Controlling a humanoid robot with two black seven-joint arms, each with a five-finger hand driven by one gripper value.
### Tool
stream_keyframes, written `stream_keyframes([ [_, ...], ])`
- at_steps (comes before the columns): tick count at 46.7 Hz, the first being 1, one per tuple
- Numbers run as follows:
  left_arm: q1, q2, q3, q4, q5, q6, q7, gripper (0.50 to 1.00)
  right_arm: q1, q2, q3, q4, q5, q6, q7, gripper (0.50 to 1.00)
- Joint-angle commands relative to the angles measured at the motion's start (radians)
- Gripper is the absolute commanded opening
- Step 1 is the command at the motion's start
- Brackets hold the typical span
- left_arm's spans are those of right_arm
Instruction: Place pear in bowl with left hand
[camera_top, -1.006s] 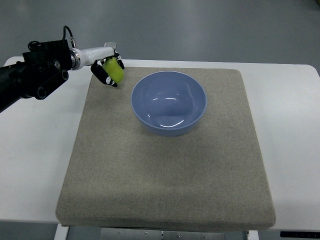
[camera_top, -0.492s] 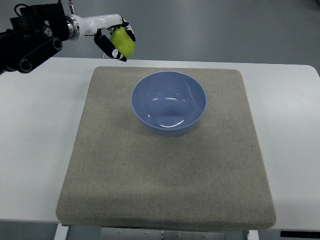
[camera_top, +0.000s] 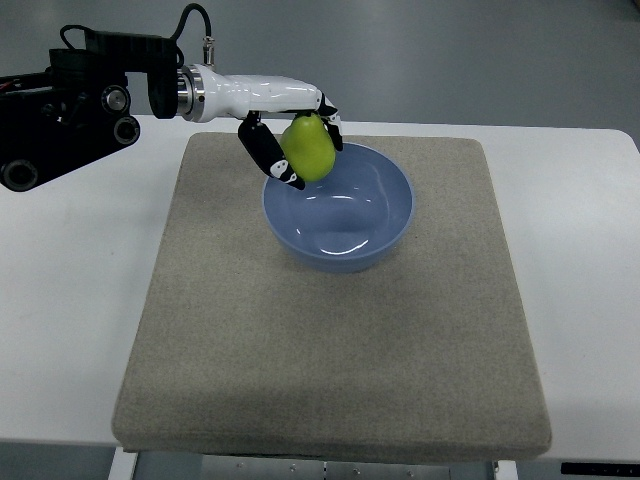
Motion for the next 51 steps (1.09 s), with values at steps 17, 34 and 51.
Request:
stream_keyframes([
  [17, 0.053, -0.078, -0.005, 0.032, 0.031, 0.008, 0.006, 0.734, 0.000, 0.000, 0.000, 0.001, 0.000, 0.000, 0.001, 0.926],
  [34, 0.087, -0.105, -0.022, 0.061, -0.017, 0.012, 0.006, 0.994, 0.000, 0.000, 0.000, 0.001, 0.000, 0.000, -0.001, 0.926],
  [51, 0.089, -0.106, -0.129, 0.220, -0.517, 0.018, 0.006, 0.996, 0.000, 0.000, 0.000, 0.001, 0.000, 0.000, 0.001, 0.926],
])
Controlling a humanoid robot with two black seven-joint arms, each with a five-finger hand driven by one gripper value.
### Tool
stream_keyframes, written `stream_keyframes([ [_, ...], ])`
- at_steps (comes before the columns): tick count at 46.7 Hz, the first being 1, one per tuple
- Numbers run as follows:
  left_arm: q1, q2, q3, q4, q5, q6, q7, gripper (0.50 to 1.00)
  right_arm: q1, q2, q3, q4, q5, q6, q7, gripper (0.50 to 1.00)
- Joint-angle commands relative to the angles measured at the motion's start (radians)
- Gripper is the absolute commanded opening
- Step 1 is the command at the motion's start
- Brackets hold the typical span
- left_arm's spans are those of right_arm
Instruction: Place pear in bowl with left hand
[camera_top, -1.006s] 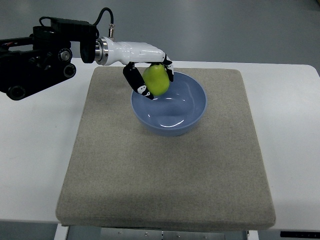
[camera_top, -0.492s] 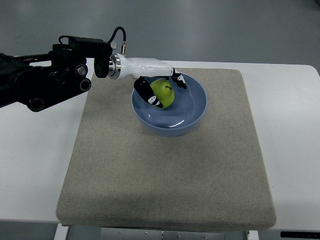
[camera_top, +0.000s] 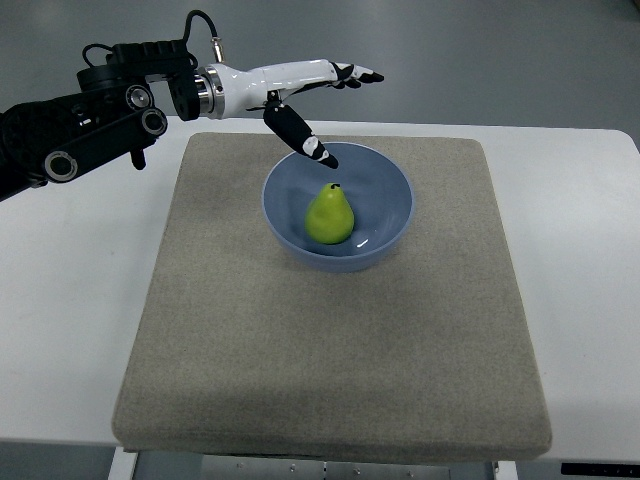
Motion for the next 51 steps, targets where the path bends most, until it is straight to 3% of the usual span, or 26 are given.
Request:
stream_keyframes([
  [1, 0.000, 0.001, -0.004, 0.039, -0.122, 0.000, 0.000, 0.994, 0.000, 0.000, 0.000, 0.000, 0.000, 0.000, 0.001, 0.926],
  [27, 0.064, 0.017, -0.009, 0.361, -0.774, -0.025, 0.002, 0.996, 0.000, 0.000, 0.000, 0.000, 0.000, 0.000, 0.001, 0.926],
  [38, 0.123, 0.003, -0.026, 0.527, -0.978, -0.176, 0.006, 0.996, 0.000, 0.000, 0.000, -0.001, 0.000, 0.000, 0.000, 0.926],
  [51, 0.213, 0.004, -0.136, 0.541, -1.064, -0.284, 0.043, 0.996, 0.000, 0.000, 0.000, 0.000, 0.000, 0.000, 0.000, 0.926],
])
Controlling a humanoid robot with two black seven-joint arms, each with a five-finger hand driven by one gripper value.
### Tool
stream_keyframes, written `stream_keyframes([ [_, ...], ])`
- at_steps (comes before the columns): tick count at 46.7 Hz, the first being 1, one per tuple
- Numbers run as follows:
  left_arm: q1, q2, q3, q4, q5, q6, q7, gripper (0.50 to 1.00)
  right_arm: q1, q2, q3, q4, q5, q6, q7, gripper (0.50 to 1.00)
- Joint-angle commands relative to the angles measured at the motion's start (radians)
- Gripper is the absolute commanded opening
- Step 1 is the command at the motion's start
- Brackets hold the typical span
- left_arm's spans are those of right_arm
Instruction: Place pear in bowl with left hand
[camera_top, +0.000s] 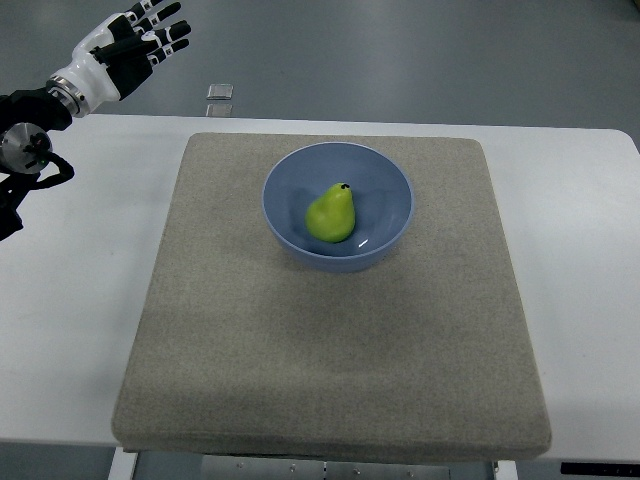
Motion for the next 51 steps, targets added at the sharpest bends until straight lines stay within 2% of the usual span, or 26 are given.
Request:
stream_keyframes([
  [1, 0.039, 0.000, -0.057, 0.011, -0.005, -0.033, 0.033, 0.996, 0.000, 0.000, 0.000, 0.000, 0.000, 0.000, 0.001, 0.926],
  [5, 0.072, -0.001, -0.140, 0.018, -0.005, -0.065, 0.120, 0.996, 0.000, 0.000, 0.000, 0.000, 0.000, 0.000, -0.001, 0.926],
  [11, 0.105, -0.001, -0.261, 0.017, -0.007, -0.071, 0.249, 0.996, 0.000, 0.000, 0.000, 0.000, 0.000, 0.000, -0.001, 0.926],
  [16, 0.118, -0.001, -0.336, 0.015, -0.007, -0.083, 0.328, 0.996, 0.000, 0.000, 0.000, 0.000, 0.000, 0.000, 0.001, 0.926],
  [21, 0.126, -0.001, -0.398, 0.015, -0.013, -0.094, 0.375, 0.996, 0.000, 0.000, 0.000, 0.000, 0.000, 0.000, 0.001, 0.926],
  [31, 0.131, 0.006, -0.418, 0.014, -0.049, -0.094, 0.386, 0.996, 0.000, 0.000, 0.000, 0.000, -0.002, 0.000, -0.001, 0.926],
  [41, 0.131, 0.008, -0.419, 0.017, -0.051, -0.094, 0.328, 0.996, 0.002, 0.000, 0.002, 0.000, 0.003, 0.002, -0.001, 0.926],
  [51, 0.131, 0.009, -0.419, 0.020, -0.051, -0.094, 0.325, 0.996, 0.002, 0.000, 0.003, 0.003, 0.005, 0.011, 0.001, 0.926],
])
